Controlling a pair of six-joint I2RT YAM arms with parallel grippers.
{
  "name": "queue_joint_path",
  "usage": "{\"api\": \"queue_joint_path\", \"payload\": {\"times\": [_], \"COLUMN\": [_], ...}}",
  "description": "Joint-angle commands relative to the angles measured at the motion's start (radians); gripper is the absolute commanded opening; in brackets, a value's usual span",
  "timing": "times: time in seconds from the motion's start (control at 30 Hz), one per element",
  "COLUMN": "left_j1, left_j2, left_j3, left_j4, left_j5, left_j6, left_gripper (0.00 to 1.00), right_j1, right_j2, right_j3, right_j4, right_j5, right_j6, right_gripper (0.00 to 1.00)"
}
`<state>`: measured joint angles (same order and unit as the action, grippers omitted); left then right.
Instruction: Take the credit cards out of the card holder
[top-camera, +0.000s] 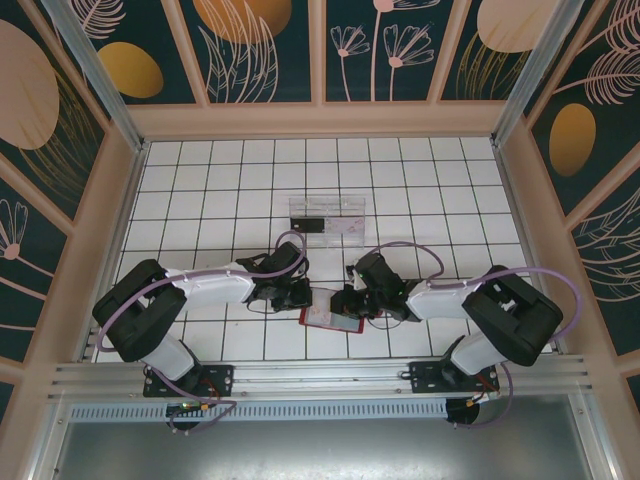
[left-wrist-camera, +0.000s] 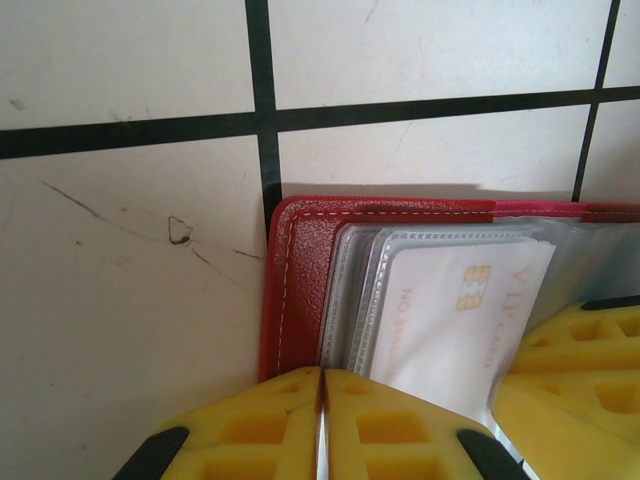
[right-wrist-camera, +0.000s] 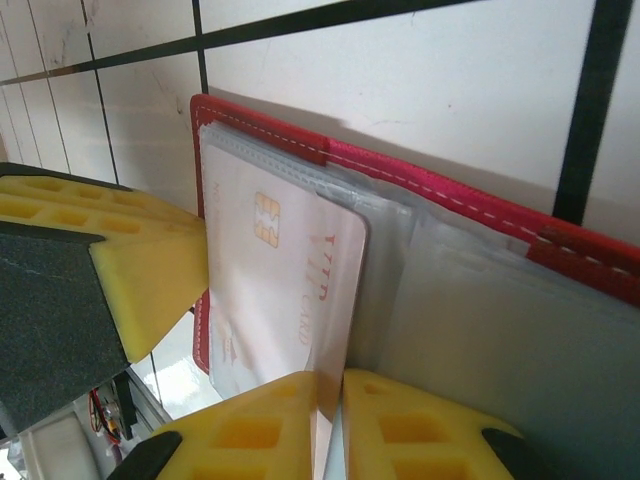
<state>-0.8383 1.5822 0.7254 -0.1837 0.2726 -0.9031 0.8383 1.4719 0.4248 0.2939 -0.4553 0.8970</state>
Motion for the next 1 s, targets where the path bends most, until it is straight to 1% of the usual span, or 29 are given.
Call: {"api": "queue_joint_path", "payload": {"times": [0.0, 0.23, 0.37, 0.73, 0.87, 0.97], "left_j1": [-0.021, -0.024, -0.027, -0.032, -0.033, -0.033], "left_j2": [0.030, 0.030, 0.029, 0.033, 0.032, 0.035], "left_j3": [-0.011, -0.012, -0.015, -0.006, -0.008, -0.007], "left_j4": [-0.001, 0.001, 0.006, 0.009, -0.001, -0.006], "left_j5": [0.016, 0.017, 0.020, 0.025, 0.020, 0.016], "left_j6": [-0.016, -0.018, -0.020, -0.026, -0.025, -0.020], "left_gripper": [0.11, 0.11, 0.11, 0.11, 0.11, 0.11], "right_j1": [0.004, -0.013, -0.030, -0.033, -0.033, -0.036], "right_j2": [0.007, -0.077, -0.111, -0.001, -0.020, -0.051], "right_j3": [-0.009, -0.024, -0.045, -0.040, -0.048, -0.048], "right_j4": [0.088, 0.080, 0.117, 0.211, 0.185, 0.136], "right_j5": [-0.031, -0.031, -0.046, -0.091, -0.077, -0.068], "right_j6": [0.005, 0.000, 0.016, 0.038, 0.034, 0.015], "right_gripper": [0.16, 0.14, 0.14, 0.14, 0.13, 0.15]}}
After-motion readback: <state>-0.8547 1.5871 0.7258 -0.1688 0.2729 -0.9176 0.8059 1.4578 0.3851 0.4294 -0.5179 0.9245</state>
